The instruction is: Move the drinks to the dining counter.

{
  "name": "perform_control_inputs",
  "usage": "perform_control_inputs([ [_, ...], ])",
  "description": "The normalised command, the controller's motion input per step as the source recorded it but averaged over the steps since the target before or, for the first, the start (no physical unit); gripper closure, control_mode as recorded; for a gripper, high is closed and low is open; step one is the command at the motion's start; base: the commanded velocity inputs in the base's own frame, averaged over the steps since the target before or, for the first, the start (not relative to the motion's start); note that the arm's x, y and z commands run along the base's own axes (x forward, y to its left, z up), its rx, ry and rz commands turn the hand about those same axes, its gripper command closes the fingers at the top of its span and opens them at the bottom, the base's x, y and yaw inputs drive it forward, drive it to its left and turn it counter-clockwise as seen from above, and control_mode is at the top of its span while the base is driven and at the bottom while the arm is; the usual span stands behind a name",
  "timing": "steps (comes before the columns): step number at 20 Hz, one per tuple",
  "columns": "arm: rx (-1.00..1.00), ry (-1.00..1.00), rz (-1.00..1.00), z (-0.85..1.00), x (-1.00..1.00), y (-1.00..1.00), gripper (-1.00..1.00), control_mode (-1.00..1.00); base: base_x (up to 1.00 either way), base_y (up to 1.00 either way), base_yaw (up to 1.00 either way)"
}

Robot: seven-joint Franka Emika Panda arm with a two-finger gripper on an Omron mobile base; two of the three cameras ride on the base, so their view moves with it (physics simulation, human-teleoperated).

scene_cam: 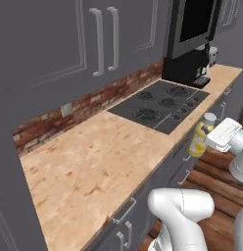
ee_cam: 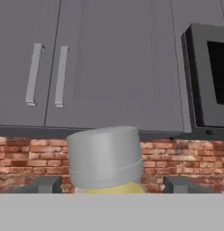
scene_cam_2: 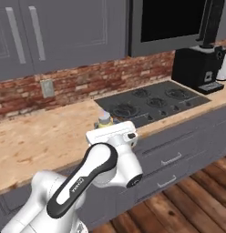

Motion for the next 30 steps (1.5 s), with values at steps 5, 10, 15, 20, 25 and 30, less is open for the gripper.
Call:
perform_control_inputs([
  [5, 0.0, 0.0, 0.0, 0.0, 0.0, 0.0, 1.0, 1.0, -0.04, -0.31, -0.81],
  [10, 0.0, 0.0, 0.0, 0.0, 0.0, 0.0, 1.0, 1.0, -0.02, -0.33, -0.81],
  [15, 0.0, 0.0, 0.0, 0.0, 0.0, 0.0, 1.0, 1.0, 0.0, -0.23, -0.85],
  [20, 0.0, 0.0, 0.0, 0.0, 0.0, 0.0, 1.0, 1.0, 0.0, -0.16, -0.88],
  [25, 0.0, 0.0, 0.0, 0.0, 0.0, 0.0, 1.0, 1.0, 0.0, -0.2, -0.87],
  [30, 0.0, 0.0, 0.0, 0.0, 0.0, 0.0, 1.0, 1.0, 0.0, -0.28, -0.84],
])
